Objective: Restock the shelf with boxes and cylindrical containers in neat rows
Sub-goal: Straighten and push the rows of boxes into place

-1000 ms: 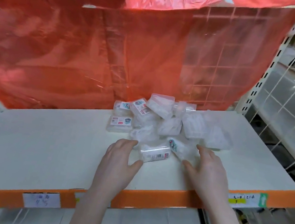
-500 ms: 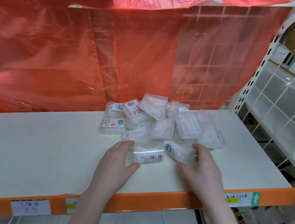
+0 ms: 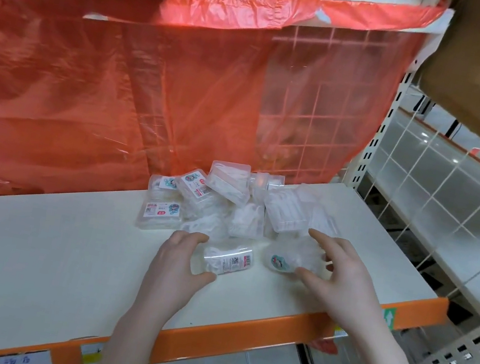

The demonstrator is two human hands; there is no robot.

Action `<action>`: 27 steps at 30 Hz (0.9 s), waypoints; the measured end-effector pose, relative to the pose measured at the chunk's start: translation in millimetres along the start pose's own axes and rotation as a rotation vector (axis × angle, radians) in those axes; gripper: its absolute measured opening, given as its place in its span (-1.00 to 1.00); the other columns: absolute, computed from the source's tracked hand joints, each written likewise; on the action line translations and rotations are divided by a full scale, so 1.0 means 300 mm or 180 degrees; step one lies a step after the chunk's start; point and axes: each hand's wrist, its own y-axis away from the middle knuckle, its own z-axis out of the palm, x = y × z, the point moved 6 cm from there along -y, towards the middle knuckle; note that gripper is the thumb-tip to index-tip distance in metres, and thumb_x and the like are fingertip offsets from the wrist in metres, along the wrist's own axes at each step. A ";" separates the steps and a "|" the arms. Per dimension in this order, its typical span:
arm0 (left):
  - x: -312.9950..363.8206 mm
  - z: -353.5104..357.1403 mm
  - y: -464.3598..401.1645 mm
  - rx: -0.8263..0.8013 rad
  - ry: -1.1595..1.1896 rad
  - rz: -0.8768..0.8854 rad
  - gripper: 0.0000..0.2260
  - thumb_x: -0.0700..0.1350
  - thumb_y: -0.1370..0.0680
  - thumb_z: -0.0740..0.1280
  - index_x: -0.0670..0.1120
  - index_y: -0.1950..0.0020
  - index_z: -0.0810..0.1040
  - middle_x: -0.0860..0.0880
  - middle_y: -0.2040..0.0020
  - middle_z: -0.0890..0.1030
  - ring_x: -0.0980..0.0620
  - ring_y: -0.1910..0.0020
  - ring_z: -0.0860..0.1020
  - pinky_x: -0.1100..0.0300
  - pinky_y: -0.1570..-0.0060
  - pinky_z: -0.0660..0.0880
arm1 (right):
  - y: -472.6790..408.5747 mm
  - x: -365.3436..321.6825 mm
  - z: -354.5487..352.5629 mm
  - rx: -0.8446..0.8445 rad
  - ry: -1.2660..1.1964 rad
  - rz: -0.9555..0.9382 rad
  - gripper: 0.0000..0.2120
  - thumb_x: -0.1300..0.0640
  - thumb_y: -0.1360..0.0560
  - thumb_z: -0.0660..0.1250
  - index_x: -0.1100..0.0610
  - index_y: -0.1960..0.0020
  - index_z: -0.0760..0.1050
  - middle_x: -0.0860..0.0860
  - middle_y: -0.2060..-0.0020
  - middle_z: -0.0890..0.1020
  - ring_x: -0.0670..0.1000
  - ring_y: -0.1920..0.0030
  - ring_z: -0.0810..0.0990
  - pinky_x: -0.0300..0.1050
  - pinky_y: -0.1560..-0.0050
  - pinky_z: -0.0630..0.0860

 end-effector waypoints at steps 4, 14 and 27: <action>0.009 -0.013 0.002 0.0032 -0.0097 0.0165 -0.53 -0.04 -0.37 0.48 0.03 -0.24 0.45 0.15 -0.14 0.45 0.11 -0.16 0.44 0.28 -0.05 0.35 | -0.008 -0.011 -0.017 -0.0083 0.0161 -0.0034 -0.41 0.10 -0.38 0.44 -0.04 -0.37 0.37 -0.08 -0.05 0.42 -0.11 0.03 0.40 -0.34 0.06 0.24; 0.025 -0.095 0.016 -0.0041 0.0323 0.0331 -0.56 -0.09 -0.37 0.46 0.08 -0.22 0.45 0.31 -0.06 0.38 0.25 -0.05 0.43 0.27 -0.10 0.41 | -0.030 -0.058 0.009 -0.0321 0.0460 -0.0144 -0.40 0.07 -0.40 0.41 -0.01 -0.41 0.33 -0.04 -0.12 0.43 -0.07 -0.04 0.41 -0.32 0.06 0.23; -0.059 -0.306 0.137 0.0499 -0.0222 -0.0418 -0.48 0.34 -0.26 0.30 0.12 -0.13 0.52 0.12 -0.01 0.49 0.13 -0.02 0.47 0.18 -0.03 0.42 | -0.036 -0.173 0.074 -0.0652 0.0296 -0.0550 -0.43 0.03 -0.36 0.45 0.00 -0.34 0.41 -0.08 -0.07 0.46 -0.03 -0.01 0.47 -0.25 0.08 0.28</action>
